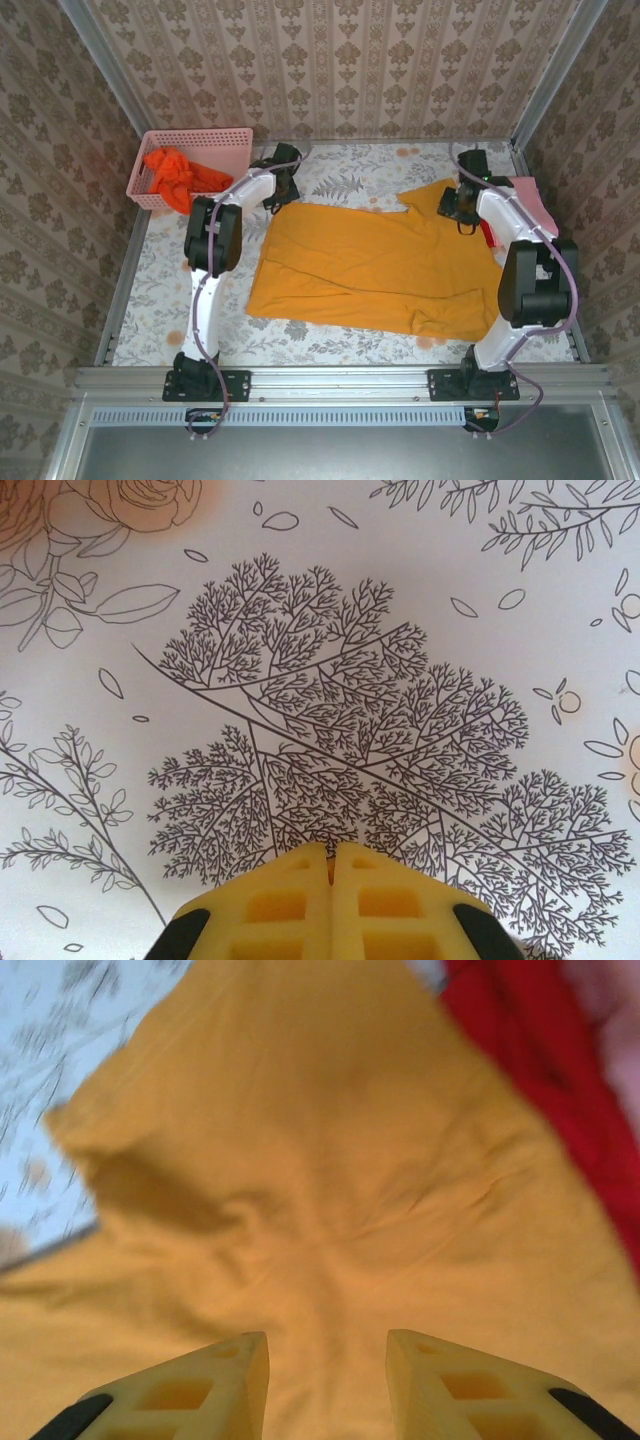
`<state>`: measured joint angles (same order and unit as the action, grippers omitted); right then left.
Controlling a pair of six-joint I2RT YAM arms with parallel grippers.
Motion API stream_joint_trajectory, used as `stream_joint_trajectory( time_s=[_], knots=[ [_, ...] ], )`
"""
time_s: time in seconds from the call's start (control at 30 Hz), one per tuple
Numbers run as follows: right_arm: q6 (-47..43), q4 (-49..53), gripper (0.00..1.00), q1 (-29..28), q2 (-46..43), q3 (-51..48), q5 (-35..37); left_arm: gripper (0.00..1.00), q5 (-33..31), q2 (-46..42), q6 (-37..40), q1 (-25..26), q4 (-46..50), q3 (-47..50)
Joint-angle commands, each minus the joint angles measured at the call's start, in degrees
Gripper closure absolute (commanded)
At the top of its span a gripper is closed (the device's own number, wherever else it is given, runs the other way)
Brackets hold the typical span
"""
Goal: Fold and stack the t-shirts
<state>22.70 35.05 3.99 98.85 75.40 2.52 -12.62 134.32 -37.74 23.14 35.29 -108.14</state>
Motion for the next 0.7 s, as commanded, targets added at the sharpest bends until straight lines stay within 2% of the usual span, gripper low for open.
stream_joint_trajectory(
  time_s=[0.0, 0.2, 0.3, 0.43, 0.67],
  knots=[
    [0.4, 3.6, 0.63, 3.8, 6.2, 5.2, 0.2, 1.00, 0.6, -1.4, -0.6, -1.0, 1.3, 3.0],
    [-1.9, 6.5, 0.63, 5.4, 16.2, 15.1, -1.2, 1.00, -0.8, -4.0, -0.6, -2.2, 0.8, 6.2],
    [-3.0, 6.1, 0.63, 5.3, 18.8, 17.5, -3.6, 1.00, -2.2, -7.6, -0.6, -3.1, -0.5, 10.2],
    [-5.8, 6.2, 0.63, 4.9, 21.3, 20.8, -2.8, 1.00, -3.0, -11.7, -0.5, -4.2, -2.8, 15.2],
    [-10.3, 7.1, 0.63, 4.1, 27.3, 26.6, -2.5, 1.00, -1.2, -10.6, -0.7, -4.7, -2.5, 14.0]
  ],
)
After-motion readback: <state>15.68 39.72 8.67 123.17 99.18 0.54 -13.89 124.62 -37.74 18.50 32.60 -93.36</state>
